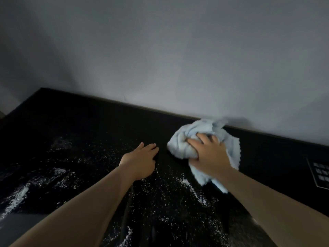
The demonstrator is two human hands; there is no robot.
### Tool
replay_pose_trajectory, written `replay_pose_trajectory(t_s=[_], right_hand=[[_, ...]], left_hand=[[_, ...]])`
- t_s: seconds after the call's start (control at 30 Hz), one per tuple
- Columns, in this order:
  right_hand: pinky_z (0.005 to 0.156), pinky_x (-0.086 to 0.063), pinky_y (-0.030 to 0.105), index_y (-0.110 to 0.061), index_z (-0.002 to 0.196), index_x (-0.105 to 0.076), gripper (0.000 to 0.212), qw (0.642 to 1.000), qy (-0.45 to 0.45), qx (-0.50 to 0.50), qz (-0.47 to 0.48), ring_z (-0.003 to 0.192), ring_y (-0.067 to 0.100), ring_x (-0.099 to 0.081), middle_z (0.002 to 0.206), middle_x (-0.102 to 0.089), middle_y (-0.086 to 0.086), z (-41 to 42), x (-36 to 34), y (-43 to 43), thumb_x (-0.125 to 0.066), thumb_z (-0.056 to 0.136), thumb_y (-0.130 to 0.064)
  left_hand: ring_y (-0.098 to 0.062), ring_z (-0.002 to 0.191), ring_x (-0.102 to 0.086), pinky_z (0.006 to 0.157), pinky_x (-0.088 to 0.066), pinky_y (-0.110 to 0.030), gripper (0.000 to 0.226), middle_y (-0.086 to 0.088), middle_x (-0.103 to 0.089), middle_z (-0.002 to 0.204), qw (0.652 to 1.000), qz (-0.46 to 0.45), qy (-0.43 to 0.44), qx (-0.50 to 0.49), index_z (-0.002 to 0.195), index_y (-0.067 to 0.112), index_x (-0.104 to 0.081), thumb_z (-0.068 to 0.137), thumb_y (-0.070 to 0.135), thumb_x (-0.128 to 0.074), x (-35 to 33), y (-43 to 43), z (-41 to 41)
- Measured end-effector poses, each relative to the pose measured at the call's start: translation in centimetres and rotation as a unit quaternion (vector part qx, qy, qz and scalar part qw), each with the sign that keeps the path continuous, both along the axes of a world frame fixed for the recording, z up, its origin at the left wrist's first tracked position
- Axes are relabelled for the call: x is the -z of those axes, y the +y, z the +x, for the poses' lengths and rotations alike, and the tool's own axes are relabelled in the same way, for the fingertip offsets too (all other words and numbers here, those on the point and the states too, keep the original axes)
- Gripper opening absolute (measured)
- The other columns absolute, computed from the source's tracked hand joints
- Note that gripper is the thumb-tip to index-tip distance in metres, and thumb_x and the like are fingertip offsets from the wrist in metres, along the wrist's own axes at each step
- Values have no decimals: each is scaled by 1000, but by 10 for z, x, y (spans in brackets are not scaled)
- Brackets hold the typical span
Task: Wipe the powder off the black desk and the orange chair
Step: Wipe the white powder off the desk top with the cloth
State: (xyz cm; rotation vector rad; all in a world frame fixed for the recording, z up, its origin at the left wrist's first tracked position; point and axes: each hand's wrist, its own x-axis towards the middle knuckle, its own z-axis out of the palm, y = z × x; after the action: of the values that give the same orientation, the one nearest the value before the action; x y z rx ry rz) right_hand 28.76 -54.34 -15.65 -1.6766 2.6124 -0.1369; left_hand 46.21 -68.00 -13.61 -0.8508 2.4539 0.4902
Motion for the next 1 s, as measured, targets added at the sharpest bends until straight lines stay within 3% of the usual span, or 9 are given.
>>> replay_pose_trajectory(t_s=[0.17,0.3,0.4,0.5,0.67,0.77,0.83,0.9,1.0], right_hand=[[97,-34,30,-40,118,-56,45,985,-116,-129,6,119,15,-47,121,-56,-18,19,-14,56,-52,73,-44],[84,-47,41,-34,124,-48,54,989,-89,61,-105,104,30,-58,116,-60,-4,-24,-31,53,-57,71,-36],[99,-33,50,-40,139,-28,70,973,-92,208,30,131,29,-32,147,-30,-8,-44,-27,45,-58,78,-57],[97,-34,46,-42,136,-29,64,971,-62,229,17,130,26,-28,144,-31,-9,-16,-10,49,-52,79,-57],[81,-42,23,-48,116,-49,41,989,-134,13,-58,103,-6,-49,109,-57,-26,30,-12,79,-51,75,-46],[62,-35,5,-39,98,-57,35,954,-196,103,-203,69,-10,-51,76,-58,-21,-3,-31,87,-62,64,-34],[80,-43,23,-26,116,-58,51,950,-118,174,-230,93,6,-54,105,-61,-8,-42,-38,92,-70,68,-36],[92,-39,45,-34,134,-43,65,967,-39,242,-74,121,30,-43,141,-40,0,-69,-31,103,-65,75,-51],[98,-36,50,-44,139,-35,71,955,-20,295,23,133,29,-32,151,-25,-2,-69,-11,108,-58,75,-65]], left_hand=[[-22,146,8,117,-10,-37,54,9,6,159,1000,2,-7,16,151,20,-4,102,25,-26,0,1,-1],[-27,145,10,117,-13,-51,56,10,8,158,1000,17,-14,-11,151,21,-2,102,28,-27,4,3,-3],[-29,145,10,113,-11,-58,56,10,9,158,999,21,-17,-26,151,21,-2,102,29,-28,4,7,-5],[-29,145,11,114,-9,-58,54,9,8,159,998,44,-4,-51,151,21,-5,103,28,-27,1,5,-6],[-25,146,-8,118,-11,-40,46,-7,-13,158,997,10,41,-64,148,9,-23,103,19,-26,-7,10,-18],[-21,146,-7,118,-15,-43,48,2,-13,158,995,-50,86,-27,149,19,-21,102,23,-28,-7,26,-33],[-21,146,-3,116,-14,-45,51,4,-6,159,994,-73,81,26,150,21,-15,102,27,-28,-4,42,-45],[-24,146,0,115,-13,-47,53,3,-1,159,996,-52,58,36,151,22,-11,101,31,-28,1,56,-54],[-28,146,5,115,-13,-51,55,0,2,159,999,-17,28,23,151,21,-8,102,35,-27,11,65,-60]])
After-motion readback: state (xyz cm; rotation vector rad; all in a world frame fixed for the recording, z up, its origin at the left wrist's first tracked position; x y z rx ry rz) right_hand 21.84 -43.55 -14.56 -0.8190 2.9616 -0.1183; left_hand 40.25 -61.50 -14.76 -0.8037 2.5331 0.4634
